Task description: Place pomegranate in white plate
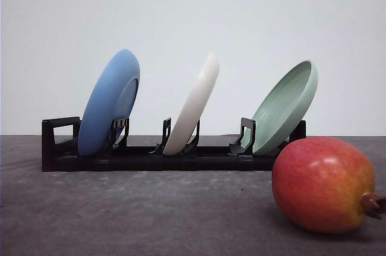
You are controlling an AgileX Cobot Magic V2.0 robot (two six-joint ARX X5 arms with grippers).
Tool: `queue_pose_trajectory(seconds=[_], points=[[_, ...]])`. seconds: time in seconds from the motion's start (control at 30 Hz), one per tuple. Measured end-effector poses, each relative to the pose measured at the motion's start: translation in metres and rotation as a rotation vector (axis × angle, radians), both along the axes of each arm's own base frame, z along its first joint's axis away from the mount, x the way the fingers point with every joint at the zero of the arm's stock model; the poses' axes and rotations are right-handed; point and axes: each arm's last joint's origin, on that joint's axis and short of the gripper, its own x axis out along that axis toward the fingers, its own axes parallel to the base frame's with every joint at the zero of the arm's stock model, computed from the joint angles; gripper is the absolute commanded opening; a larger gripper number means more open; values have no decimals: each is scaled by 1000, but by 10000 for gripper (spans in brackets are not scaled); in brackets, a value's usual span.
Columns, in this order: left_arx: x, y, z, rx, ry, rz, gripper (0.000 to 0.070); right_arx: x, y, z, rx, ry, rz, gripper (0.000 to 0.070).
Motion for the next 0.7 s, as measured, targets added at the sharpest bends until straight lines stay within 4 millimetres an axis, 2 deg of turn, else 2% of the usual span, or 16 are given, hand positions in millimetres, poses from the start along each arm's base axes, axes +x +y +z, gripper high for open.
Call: queue_pose_trajectory(seconds=[0.2,0.37,0.57,0.7], points=[[0,0,0,-176,-4,30,0,0,-1,1,53,-13,-20,16],[1,0,3,-394,-35,60,0,0,-1,2,162,-20,-37,12],[1,0,18,-517,-189,39,0,0,1,8,319,-68,27,10],[-1,0,35,-528,-291,12,0,-3,1,23,414,-118,56,10]])
